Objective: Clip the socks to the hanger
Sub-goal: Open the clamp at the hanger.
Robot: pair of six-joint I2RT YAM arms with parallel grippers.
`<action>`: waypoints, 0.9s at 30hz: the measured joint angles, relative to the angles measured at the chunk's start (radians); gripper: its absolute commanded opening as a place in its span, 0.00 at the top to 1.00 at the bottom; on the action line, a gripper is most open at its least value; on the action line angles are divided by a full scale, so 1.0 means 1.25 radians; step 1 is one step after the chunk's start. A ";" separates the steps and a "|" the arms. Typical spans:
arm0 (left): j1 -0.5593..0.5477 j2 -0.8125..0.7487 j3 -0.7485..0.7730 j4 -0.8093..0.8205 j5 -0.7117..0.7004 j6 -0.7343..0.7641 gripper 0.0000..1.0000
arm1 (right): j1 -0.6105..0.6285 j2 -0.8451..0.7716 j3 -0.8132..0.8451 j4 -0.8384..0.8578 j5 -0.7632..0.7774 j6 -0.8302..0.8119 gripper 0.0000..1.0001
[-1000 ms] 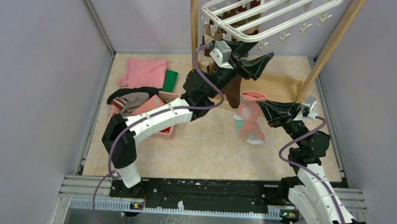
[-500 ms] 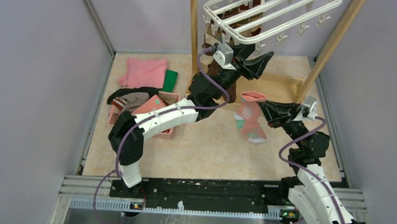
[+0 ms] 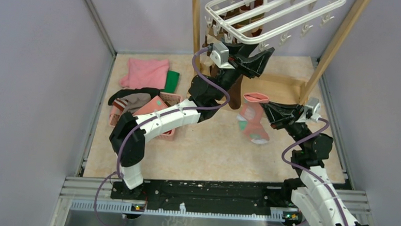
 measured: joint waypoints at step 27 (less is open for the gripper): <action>0.000 0.000 0.001 -0.002 0.006 -0.022 0.84 | 0.000 0.024 0.025 -0.028 0.032 0.003 1.00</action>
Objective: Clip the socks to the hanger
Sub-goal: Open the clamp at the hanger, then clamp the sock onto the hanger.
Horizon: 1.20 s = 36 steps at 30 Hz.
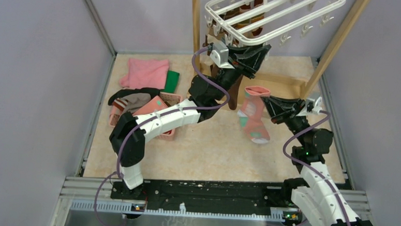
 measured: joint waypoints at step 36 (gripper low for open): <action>0.024 -0.010 -0.034 0.023 0.058 -0.042 0.86 | -0.016 0.228 0.198 0.078 0.019 0.145 1.00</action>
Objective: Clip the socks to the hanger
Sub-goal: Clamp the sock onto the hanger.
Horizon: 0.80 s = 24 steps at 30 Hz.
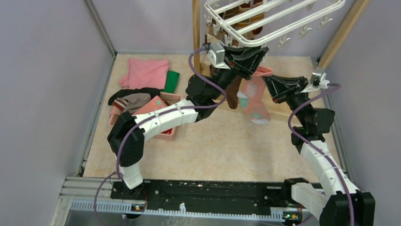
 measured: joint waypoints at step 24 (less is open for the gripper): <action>0.013 -0.004 -0.007 0.003 0.017 -0.035 0.86 | -0.017 0.007 0.016 -0.031 0.029 0.017 1.00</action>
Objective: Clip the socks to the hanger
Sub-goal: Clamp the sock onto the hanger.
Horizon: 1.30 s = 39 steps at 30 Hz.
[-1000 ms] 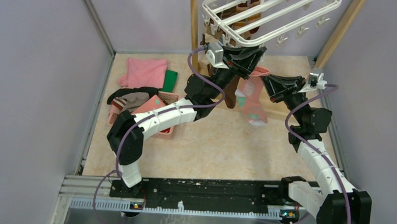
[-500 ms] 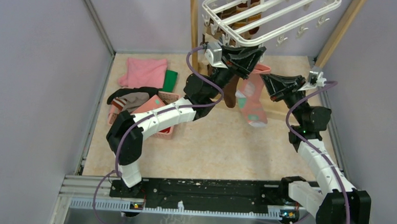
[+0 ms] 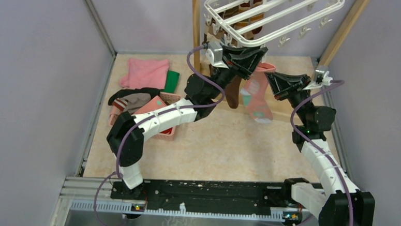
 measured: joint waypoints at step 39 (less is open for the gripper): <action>0.027 0.000 -0.004 0.055 0.089 -0.006 0.88 | -0.009 0.016 0.020 0.042 -0.042 0.115 1.00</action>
